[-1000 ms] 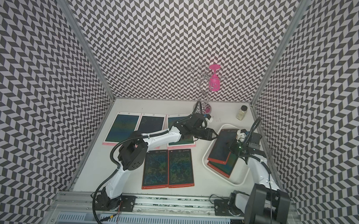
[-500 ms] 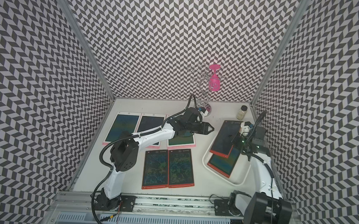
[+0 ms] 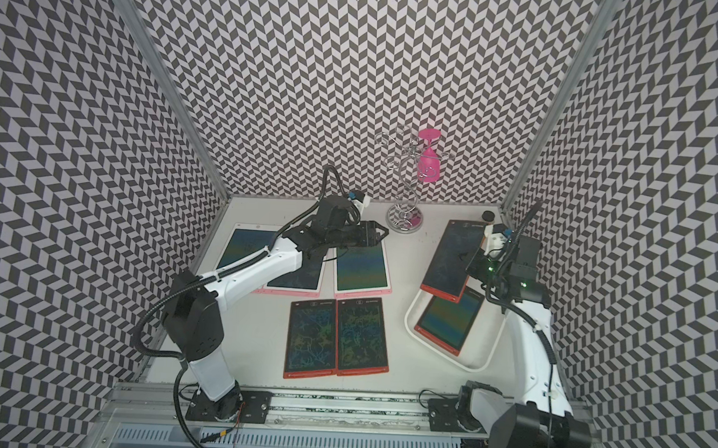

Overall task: Take out the writing tablet from the storage box
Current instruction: Adjust the storage box at the center of the board.

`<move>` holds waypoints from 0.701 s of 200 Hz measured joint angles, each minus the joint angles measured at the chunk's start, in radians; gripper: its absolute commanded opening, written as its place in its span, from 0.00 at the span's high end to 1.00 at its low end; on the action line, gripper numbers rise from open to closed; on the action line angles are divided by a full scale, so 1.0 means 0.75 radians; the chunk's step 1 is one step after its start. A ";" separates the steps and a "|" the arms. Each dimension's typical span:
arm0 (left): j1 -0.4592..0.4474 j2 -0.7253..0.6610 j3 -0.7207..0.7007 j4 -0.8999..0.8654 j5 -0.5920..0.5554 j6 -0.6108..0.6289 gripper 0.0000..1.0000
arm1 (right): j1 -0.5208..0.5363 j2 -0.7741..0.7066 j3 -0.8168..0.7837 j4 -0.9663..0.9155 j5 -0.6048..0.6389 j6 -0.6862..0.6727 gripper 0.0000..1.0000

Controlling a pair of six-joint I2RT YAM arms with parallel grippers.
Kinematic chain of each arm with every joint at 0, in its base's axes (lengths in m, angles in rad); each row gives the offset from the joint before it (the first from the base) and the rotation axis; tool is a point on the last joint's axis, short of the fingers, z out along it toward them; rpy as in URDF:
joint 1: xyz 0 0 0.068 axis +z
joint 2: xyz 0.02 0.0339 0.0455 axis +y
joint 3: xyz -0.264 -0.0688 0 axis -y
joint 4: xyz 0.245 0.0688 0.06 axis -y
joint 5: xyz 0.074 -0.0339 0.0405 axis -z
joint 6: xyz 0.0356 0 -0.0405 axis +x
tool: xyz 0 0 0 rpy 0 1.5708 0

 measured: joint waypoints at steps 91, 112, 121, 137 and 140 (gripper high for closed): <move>0.394 -0.531 -0.429 -0.159 0.043 0.028 0.44 | 0.575 0.102 0.031 0.127 0.095 0.197 1.00; 0.493 -0.615 -0.485 -0.229 0.073 0.054 0.42 | 0.694 0.146 0.035 0.185 0.119 0.243 1.00; 0.531 -0.646 -0.502 -0.268 0.082 0.066 0.42 | 0.742 0.164 0.035 0.209 0.134 0.262 1.00; 0.594 -0.689 -0.507 -0.335 0.128 0.096 0.43 | 0.835 0.186 0.033 0.260 0.182 0.306 1.00; 0.607 -0.696 -0.507 -0.345 0.143 0.099 0.43 | 0.852 0.189 0.032 0.271 0.191 0.314 1.00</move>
